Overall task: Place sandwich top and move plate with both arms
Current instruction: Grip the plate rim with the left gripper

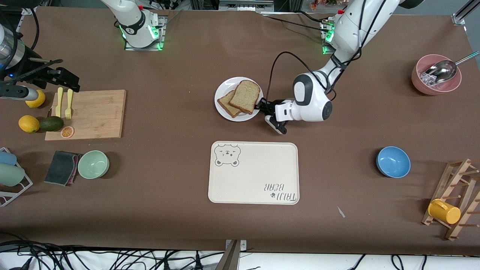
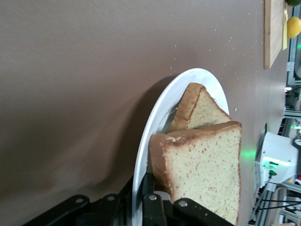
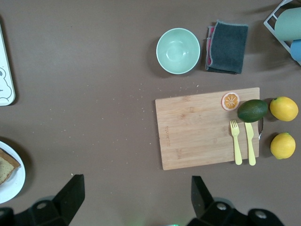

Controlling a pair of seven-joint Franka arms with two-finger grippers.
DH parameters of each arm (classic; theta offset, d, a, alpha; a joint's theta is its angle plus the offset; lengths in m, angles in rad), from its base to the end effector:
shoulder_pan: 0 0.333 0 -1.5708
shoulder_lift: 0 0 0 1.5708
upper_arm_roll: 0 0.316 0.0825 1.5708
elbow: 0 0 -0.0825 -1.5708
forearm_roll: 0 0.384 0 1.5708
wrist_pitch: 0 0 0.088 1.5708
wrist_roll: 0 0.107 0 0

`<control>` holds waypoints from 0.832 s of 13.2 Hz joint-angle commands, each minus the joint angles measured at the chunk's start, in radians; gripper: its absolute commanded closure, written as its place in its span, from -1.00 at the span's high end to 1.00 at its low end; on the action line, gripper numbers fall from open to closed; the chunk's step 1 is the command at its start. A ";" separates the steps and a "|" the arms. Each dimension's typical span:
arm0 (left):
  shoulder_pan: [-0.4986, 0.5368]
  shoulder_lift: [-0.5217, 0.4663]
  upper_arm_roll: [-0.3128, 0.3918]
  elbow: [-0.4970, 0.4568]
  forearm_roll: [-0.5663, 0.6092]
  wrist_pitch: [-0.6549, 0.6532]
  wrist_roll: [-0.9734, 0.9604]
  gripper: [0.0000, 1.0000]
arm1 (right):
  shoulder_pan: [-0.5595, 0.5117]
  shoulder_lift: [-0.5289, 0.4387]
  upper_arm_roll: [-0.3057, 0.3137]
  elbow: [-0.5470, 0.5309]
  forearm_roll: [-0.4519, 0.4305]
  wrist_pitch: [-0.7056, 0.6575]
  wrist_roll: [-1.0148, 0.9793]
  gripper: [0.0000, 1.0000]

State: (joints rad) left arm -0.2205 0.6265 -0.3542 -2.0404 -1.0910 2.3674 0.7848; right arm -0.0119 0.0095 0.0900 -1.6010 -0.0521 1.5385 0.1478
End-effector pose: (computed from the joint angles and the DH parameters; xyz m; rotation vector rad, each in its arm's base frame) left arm 0.4678 -0.3222 0.1349 2.2374 -0.4248 -0.2554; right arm 0.5513 0.0372 0.6025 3.0790 -0.1070 -0.1013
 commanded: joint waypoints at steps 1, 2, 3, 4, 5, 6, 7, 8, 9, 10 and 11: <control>0.041 -0.007 0.001 -0.004 -0.043 -0.045 0.022 -1.00 | 0.003 -0.011 0.000 -0.004 0.006 0.002 -0.010 1.00; 0.044 -0.007 0.001 -0.003 -0.050 -0.060 0.025 -1.00 | 0.004 -0.009 0.000 -0.002 0.006 0.000 -0.010 1.00; 0.055 -0.010 0.001 0.008 -0.056 -0.074 0.025 -1.00 | 0.004 -0.011 0.010 -0.002 0.006 -0.003 -0.010 1.00; 0.061 -0.011 0.001 0.009 -0.064 -0.092 0.024 -1.00 | 0.004 -0.013 0.019 -0.002 0.006 -0.006 -0.008 1.00; 0.073 -0.013 0.001 0.020 -0.076 -0.109 0.025 -1.00 | 0.004 -0.013 0.020 -0.002 0.006 -0.009 -0.007 1.00; 0.082 -0.013 0.001 0.028 -0.078 -0.129 0.024 -1.00 | 0.004 -0.013 0.020 -0.002 0.006 -0.009 -0.007 1.00; 0.099 -0.013 0.001 0.040 -0.078 -0.143 0.025 -1.00 | 0.004 -0.013 0.020 -0.002 0.006 -0.008 -0.007 1.00; 0.119 -0.013 0.001 0.058 -0.076 -0.157 0.027 -1.00 | 0.004 -0.013 0.020 -0.002 0.006 -0.005 -0.007 1.00; 0.134 -0.013 0.001 0.081 -0.076 -0.178 0.021 -1.00 | 0.004 -0.013 0.020 -0.001 0.005 -0.003 -0.007 1.00; 0.151 -0.013 0.003 0.110 -0.076 -0.197 0.014 -1.00 | 0.004 -0.013 0.020 0.001 0.005 -0.002 -0.011 1.00; 0.176 -0.011 0.003 0.141 -0.076 -0.221 0.011 -1.00 | 0.004 -0.011 0.019 0.003 0.005 -0.005 -0.011 1.00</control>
State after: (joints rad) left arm -0.0839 0.6257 -0.3500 -1.9511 -1.1238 2.2108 0.7849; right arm -0.0076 0.0090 0.1102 -1.6010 -0.0516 1.5381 0.1474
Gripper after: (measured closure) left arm 0.952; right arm 0.000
